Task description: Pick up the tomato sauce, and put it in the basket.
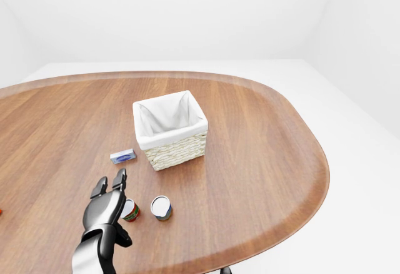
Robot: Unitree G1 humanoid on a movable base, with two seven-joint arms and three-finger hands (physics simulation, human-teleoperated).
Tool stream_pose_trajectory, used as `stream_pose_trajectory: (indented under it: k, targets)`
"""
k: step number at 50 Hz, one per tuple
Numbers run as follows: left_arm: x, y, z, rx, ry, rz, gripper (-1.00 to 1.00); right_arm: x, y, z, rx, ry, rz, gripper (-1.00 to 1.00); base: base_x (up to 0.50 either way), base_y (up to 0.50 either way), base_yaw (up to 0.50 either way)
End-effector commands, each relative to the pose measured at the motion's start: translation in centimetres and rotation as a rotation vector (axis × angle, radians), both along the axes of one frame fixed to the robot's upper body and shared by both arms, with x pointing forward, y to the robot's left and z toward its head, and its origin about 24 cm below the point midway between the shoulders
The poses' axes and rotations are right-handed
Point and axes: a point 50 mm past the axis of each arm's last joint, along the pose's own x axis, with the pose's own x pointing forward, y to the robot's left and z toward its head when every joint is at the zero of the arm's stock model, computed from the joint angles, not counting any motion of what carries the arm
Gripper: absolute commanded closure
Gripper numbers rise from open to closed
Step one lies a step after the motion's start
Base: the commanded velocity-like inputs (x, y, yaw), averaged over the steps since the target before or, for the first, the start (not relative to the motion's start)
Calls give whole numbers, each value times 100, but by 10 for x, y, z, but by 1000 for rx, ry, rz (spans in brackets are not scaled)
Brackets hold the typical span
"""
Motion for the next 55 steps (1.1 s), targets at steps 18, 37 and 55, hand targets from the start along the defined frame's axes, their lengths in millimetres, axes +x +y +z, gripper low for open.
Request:
stream_pose_trajectory:
  k: [18,37,55]
  targets:
    - [0,38,-15,4,31,105,-100,-1,0,1,2,-8,2,-100,0,0,0]
    - [11,30,-24,-4,24,69,-100,-1,0,2,0,-12,5,-100,0,0,0]
    - [19,18,-53,-28,76,19,-100,0,0,0,2,1,2,-100,0,0,0]
